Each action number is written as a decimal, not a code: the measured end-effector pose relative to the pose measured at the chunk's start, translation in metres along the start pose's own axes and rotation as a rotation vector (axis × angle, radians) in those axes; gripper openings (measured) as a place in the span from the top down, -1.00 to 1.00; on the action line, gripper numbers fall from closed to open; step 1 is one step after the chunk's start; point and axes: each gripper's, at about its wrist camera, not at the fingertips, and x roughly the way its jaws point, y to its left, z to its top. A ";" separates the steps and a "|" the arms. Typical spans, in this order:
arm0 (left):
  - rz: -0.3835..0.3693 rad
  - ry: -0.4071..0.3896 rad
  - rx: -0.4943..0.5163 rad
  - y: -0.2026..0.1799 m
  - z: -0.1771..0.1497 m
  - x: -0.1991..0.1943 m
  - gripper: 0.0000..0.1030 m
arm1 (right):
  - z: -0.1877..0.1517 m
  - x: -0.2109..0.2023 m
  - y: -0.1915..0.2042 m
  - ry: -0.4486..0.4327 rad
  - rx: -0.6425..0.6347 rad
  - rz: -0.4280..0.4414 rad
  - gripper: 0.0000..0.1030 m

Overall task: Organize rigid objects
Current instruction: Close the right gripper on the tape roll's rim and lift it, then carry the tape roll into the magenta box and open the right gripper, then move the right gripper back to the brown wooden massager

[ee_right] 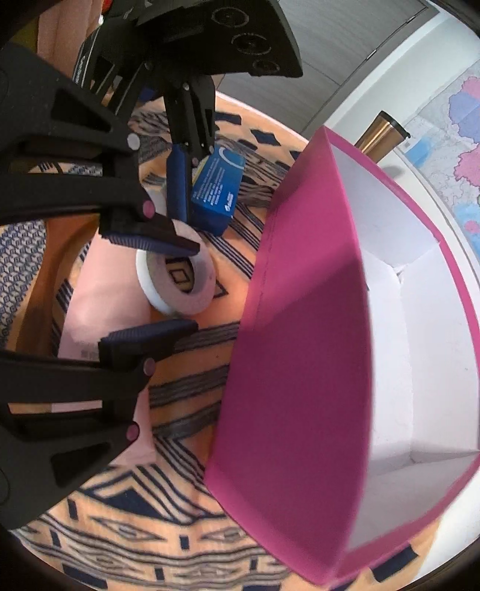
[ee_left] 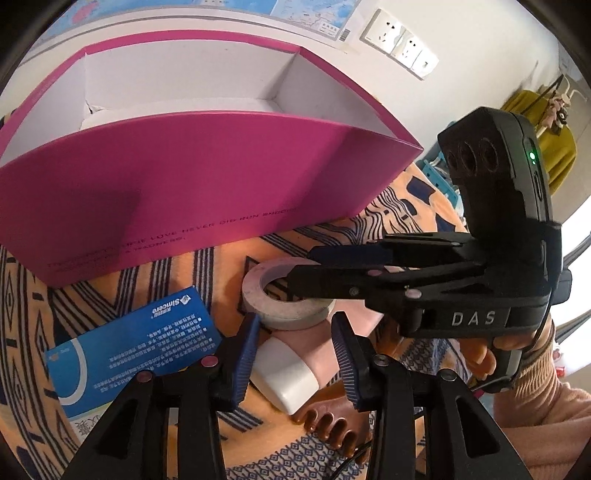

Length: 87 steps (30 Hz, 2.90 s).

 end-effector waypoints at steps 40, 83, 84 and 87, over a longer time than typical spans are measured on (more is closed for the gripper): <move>0.040 -0.238 0.165 -0.056 0.048 -0.071 0.21 | 0.006 -0.121 0.033 -0.429 -0.088 -0.040 0.48; 0.093 -0.265 0.091 -0.017 0.061 -0.069 0.12 | 0.024 -0.116 -0.009 -0.430 0.043 -0.058 0.45; 0.094 -0.272 0.090 -0.017 0.057 -0.073 0.11 | 0.021 -0.120 -0.009 -0.436 0.042 -0.050 0.44; 0.093 -0.285 0.087 -0.018 0.046 -0.079 0.08 | 0.012 -0.128 -0.007 -0.452 0.039 -0.021 0.43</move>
